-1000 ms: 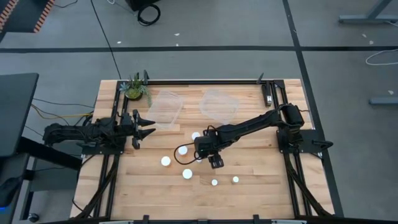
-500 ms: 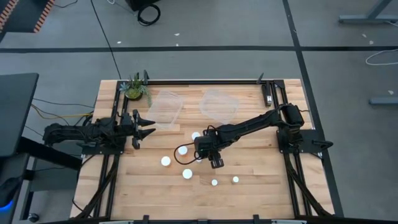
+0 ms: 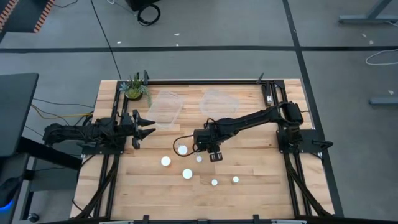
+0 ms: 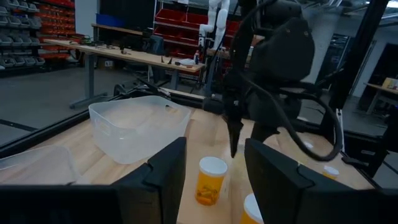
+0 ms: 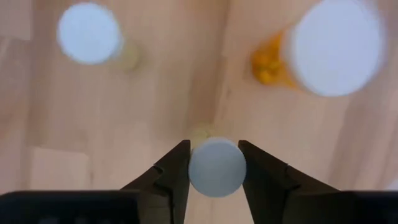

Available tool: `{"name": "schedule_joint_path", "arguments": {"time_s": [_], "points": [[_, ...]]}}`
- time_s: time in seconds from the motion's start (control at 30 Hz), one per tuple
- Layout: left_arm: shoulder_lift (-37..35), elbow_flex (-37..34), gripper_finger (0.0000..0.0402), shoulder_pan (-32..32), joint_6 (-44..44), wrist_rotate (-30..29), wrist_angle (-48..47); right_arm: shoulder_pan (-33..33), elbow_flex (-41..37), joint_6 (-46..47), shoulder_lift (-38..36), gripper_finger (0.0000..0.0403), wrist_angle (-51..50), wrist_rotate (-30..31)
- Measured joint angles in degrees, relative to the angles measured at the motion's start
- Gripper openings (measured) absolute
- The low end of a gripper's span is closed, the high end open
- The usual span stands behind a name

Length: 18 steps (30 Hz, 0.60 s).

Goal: Pick and place medicine bottles into bin by pill shape (circle, oval)
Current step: Put the small yellow pill bottle into the right transparent bin

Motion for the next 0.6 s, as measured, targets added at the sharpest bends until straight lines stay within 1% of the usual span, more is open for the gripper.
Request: {"name": "schedule_joint_path", "arguments": {"time_s": [0.1,0.33,0.6], "points": [[0.00,-0.01,0.0172,-0.02,0.00,0.00,-0.02,-1.08,0.93,-0.63,0.00,0.0136,-1.75,0.98],[0.00,-0.01,0.0172,-0.02,-0.02,-0.01,-0.01,-4.84,3.08,-3.07,-0.02,0.0136,-3.48,5.35],[0.00,-0.01,0.0172,-0.02,-0.02,-0.01,0.00,-10.12,8.63,-4.70,-0.02,0.0136,-8.44,10.44]]}}
